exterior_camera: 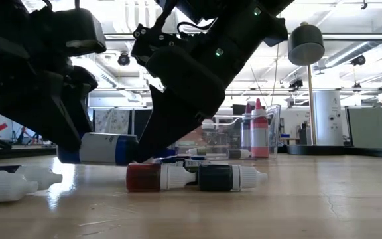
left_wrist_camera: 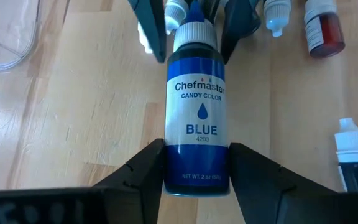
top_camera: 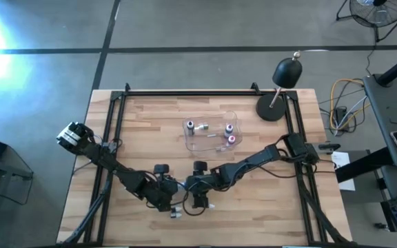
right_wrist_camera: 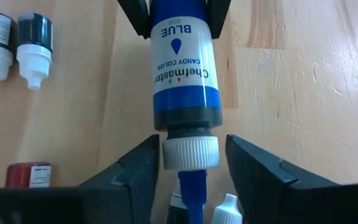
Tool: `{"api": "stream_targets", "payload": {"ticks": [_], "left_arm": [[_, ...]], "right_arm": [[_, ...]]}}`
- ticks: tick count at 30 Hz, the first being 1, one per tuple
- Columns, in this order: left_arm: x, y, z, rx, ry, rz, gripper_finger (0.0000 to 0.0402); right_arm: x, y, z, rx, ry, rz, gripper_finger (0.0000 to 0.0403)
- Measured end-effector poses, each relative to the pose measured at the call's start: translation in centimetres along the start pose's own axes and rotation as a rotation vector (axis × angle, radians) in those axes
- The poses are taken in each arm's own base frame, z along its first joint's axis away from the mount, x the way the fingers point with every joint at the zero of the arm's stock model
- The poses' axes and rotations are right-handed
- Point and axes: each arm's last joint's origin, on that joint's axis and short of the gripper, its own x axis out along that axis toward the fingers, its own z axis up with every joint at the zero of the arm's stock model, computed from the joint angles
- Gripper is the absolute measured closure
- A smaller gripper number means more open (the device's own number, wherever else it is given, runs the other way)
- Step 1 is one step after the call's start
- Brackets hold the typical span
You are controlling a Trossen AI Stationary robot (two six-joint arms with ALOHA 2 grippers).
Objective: Pick & Place food coloring
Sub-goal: Put the large blue food coloring bottle into the transparent bin
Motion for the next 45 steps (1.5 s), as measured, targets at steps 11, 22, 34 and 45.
{"api": "stream_targets", "payload": {"ticks": [11,22,34,45], "left_arm": [[0.0,0.2,-0.2,0.009,0.018,0.012,0.0257],[-2.2,1.2,0.5,-0.082,-0.024,0.042,0.0257],[-4.4,3.6,2.6,-0.149,-0.107,0.154,0.0231],[-7.5,4.8,5.2,-0.105,-0.105,0.274,0.0193]], "right_arm": [[-0.1,-0.4,0.2,-0.030,0.016,-0.006,0.0300],[-3.0,-1.7,2.5,-0.013,-0.004,-0.022,0.0294],[-8.2,-4.8,4.4,0.133,0.004,-0.062,0.0295],[-14.6,-8.4,4.3,0.260,0.075,-0.275,0.0296]]}}
